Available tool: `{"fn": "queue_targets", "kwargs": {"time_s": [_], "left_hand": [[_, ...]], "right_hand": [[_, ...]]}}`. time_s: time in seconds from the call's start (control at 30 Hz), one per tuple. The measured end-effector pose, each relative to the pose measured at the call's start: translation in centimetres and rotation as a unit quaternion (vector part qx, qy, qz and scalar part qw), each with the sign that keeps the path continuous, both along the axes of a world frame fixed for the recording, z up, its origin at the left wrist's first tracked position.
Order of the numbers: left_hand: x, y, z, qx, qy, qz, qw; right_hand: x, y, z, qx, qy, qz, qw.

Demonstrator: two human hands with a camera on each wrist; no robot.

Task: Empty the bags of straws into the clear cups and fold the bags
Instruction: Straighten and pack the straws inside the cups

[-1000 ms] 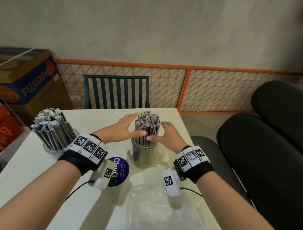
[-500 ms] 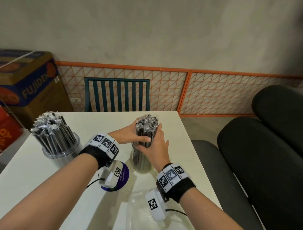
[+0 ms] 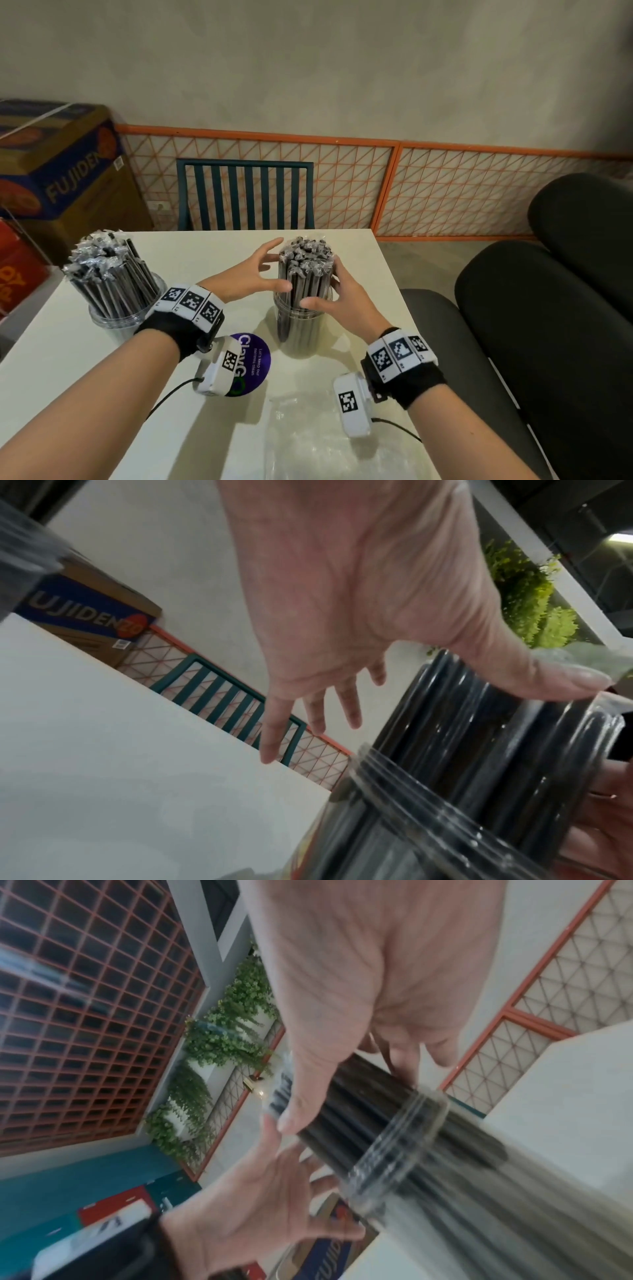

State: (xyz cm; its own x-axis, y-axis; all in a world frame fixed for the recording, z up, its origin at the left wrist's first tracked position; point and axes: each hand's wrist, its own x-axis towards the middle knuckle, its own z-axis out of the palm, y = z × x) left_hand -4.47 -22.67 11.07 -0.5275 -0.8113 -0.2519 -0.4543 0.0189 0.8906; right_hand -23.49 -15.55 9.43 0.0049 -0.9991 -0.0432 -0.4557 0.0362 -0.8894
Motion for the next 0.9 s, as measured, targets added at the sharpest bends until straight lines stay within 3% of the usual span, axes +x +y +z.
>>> {"fn": "queue_targets", "kwargs": {"time_s": [0.17,0.3,0.4,0.53,0.67,0.9], "left_hand": [[-1.8,0.3,0.1,-0.008,0.008,-0.032,0.999],[-2.9,0.5,1.3,-0.047,-0.001,-0.045,0.998],[-2.3,0.2,2.3,-0.045,-0.017,-0.063,0.997],[-1.0,0.0,1.8,-0.011,-0.054,-0.102,0.993],[-1.7,0.7,0.8,0.007,-0.015,-0.047,0.999],[-2.8,0.8,0.0,-0.06,-0.008,-0.002,0.998]], "right_hand": [[2.3,-0.7,-2.5,-0.021,0.023,-0.061,0.998],[2.7,-1.4,-0.8,-0.062,0.004,-0.077,0.995],[1.5,-1.5,0.5,-0.08,0.015,-0.029,0.996],[-0.4,-0.9,0.3,-0.023,0.043,0.055,0.997],[-0.8,-1.1,-0.6,-0.009,0.03,0.05,0.998],[-0.5,-1.3,0.4,-0.021,0.014,0.031,0.999]]}}
